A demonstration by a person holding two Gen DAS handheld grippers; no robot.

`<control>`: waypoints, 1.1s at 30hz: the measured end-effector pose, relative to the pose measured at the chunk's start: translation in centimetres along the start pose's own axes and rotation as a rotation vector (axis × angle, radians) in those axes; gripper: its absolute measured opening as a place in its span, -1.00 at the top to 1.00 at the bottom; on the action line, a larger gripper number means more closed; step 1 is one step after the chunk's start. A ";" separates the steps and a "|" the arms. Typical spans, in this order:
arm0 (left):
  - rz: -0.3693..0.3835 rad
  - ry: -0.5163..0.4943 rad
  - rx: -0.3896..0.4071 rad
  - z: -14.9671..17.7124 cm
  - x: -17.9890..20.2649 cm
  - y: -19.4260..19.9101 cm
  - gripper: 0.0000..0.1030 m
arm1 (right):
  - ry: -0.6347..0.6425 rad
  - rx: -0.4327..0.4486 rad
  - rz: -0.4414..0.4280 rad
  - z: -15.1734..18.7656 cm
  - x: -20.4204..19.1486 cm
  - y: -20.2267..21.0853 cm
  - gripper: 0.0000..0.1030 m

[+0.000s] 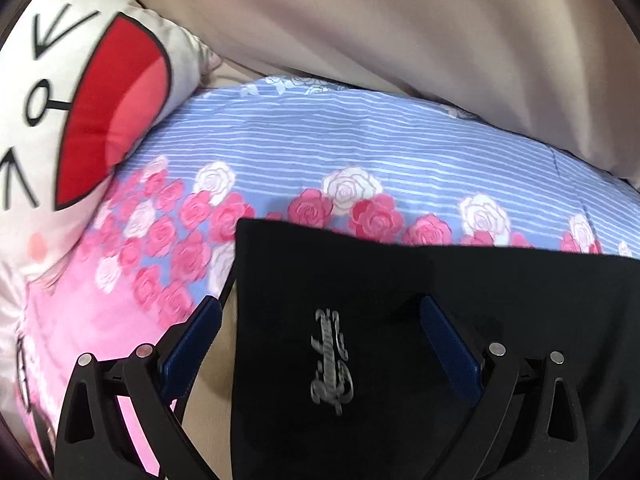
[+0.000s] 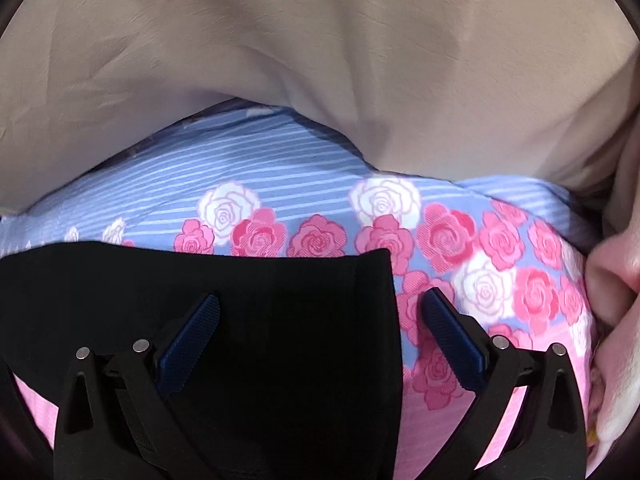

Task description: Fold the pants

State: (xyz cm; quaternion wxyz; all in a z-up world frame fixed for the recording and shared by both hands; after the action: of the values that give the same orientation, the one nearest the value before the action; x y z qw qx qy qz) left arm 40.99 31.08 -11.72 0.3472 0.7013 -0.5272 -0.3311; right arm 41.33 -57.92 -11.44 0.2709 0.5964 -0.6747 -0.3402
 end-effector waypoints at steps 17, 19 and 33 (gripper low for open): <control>0.244 -0.041 0.058 -1.9 0.8 5.2 0.73 | -0.061 0.072 -0.101 -2.3 -1.2 3.9 0.72; 0.281 -0.027 0.102 -1.5 0.4 7.9 0.73 | -0.055 0.128 -0.126 -2.6 -1.6 6.5 0.72; 0.444 -0.134 0.317 15.8 -4.2 24.7 0.72 | 0.069 0.281 -0.167 13.0 -0.8 25.4 0.72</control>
State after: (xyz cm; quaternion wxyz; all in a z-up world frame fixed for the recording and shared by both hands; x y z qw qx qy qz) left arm 14.33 27.98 0.81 0.2614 0.5906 -0.7351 -0.2060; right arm 15.63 -53.93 0.36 0.1786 0.6939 -0.6538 -0.2432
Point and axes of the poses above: each gripper's, at about its wrist camera, not at the fingertips, and y roughly against the way its jaws point, x to its right, z to its underside, the point moved 3 cm from there along -y, roughly the way its jaws point, and after that the axes turned 4 degrees about x, right-handed, at the moved point
